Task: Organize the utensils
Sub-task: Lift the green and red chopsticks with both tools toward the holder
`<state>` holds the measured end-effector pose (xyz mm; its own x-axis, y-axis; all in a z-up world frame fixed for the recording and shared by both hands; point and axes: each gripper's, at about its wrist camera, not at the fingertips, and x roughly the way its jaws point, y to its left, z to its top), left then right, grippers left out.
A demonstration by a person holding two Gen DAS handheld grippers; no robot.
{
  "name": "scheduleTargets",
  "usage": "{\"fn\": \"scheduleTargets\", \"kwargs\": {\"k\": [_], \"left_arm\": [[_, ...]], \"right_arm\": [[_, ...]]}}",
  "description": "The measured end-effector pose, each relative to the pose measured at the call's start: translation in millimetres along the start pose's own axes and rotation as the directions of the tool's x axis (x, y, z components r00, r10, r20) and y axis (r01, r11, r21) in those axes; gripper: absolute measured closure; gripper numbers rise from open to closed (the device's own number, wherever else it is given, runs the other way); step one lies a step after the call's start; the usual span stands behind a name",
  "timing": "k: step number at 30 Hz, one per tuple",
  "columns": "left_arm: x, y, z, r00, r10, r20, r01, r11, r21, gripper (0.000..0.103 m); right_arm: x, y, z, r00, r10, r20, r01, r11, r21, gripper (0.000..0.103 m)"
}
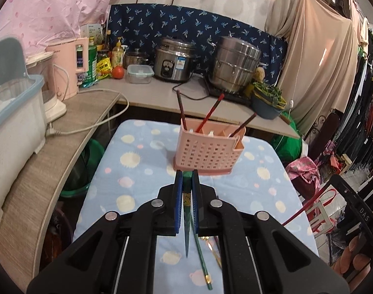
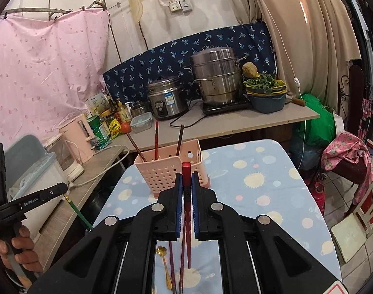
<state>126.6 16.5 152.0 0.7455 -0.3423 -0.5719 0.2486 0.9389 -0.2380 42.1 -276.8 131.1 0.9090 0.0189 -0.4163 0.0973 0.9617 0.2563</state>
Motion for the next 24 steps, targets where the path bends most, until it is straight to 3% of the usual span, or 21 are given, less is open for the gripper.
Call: {"fn": "scheduleTargets", "kwargs": {"k": [7,14,20,24], "left_arm": [[-1,-14,52,0.995,-0.014,0.102,0.012,1.0,0.019,0.096],[10,-28,118,0.975,-0.025,0.22,0.02,0.999,0.026,0.096],[31,-38,159,0.95,-0.025,0.311,0.011,0.999,0.048,0.096],[57,-36,173,0.946,-0.017,0.323,0.002,0.999,0.048,0.096]], "right_arm": [[18,5,48,0.995,0.023,0.097,-0.026,0.999,0.02,0.096],[55,17,106,0.982,0.07,0.174,-0.079,0.996,0.046,0.096],[92,32,141,0.974,0.08,0.213,-0.09,0.995,0.039,0.096],[122,35,151,0.975,0.078,0.208,-0.087,0.996,0.035,0.096]]}}
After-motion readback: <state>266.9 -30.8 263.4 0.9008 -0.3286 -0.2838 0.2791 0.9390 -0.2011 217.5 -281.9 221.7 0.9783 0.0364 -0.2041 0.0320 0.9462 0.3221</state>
